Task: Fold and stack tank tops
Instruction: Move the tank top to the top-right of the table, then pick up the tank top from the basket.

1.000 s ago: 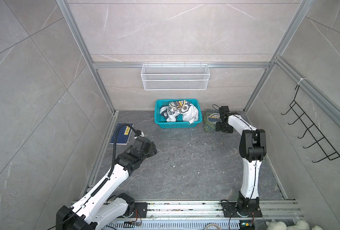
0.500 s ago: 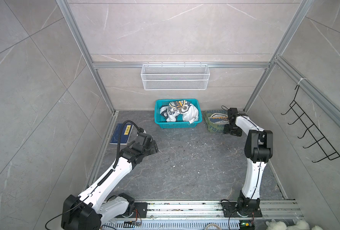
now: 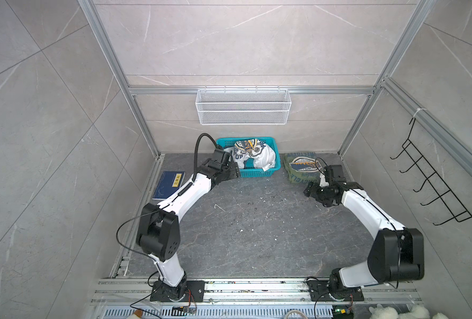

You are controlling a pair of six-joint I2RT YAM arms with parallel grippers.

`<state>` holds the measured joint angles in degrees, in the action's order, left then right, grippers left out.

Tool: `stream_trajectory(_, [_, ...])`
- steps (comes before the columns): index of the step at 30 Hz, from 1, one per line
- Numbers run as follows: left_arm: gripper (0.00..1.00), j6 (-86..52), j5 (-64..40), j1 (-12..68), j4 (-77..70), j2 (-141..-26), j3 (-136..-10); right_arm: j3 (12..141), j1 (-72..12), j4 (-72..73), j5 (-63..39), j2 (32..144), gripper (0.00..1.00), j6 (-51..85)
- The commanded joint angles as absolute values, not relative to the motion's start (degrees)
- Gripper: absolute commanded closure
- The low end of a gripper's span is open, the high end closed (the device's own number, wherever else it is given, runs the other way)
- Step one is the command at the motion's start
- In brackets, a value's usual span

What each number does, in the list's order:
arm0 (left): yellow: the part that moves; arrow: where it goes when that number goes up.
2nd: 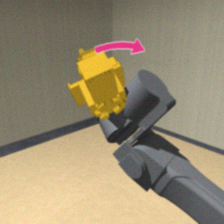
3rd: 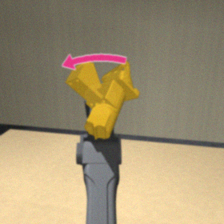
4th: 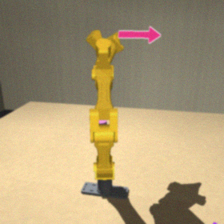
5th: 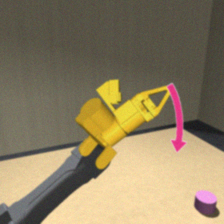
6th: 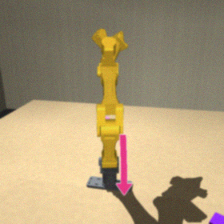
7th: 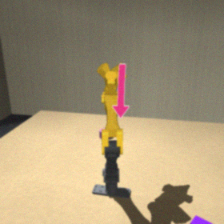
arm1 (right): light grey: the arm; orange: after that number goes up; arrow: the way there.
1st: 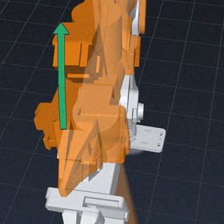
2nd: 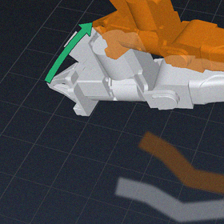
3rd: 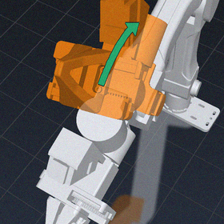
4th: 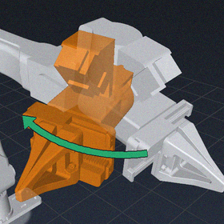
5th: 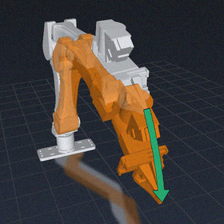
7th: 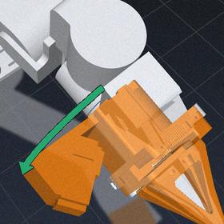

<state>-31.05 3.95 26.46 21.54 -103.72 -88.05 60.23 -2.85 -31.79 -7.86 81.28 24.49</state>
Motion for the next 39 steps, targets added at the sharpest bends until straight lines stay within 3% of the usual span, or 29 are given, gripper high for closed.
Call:
stream_trajectory(1, [0.21, -29.2, 4.5, 25.0, 18.1, -110.9, -97.1, 56.4, -4.2, -30.2, -12.5, 75.0, 0.21, 27.0])
stream_trajectory(8, [0.21, -29.7, 7.9, 23.8, 19.4, -126.5, -113.0, 52.1, -6.7, -31.1, -17.1, 66.3, 0.21, 28.3])
stream_trajectory(14, [0.28, -29.8, 8.2, 23.5, 18.5, -134.8, -120.7, 50.1, -7.8, -31.5, -19.6, 62.6, 0.22, 28.2])
stream_trajectory(19, [0.44, -31.9, 9.0, 23.6, 15.5, -137.9, -121.4, 47.8, -7.8, -31.6, -20.2, 59.5, 0.22, 28.5])
stream_trajectory(26, [0.59, -33.0, 8.4, 23.5, 15.7, -141.7, -126.2, 47.1, -7.8, -33.1, -20.7, 55.7, 0.22, 28.2])
stream_trajectory(35, [1.00, -32.9, 7.0, 23.5, 15.0, -137.6, -124.5, 47.6, -7.8, -34.8, -20.0, 54.3, 0.22, 27.1])
stream_trajectory(39, [1.00, -32.2, 6.4, 23.9, 14.7, -131.7, -122.5, 47.0, -7.8, -34.4, -20.2, 54.7, 0.22, 27.1])
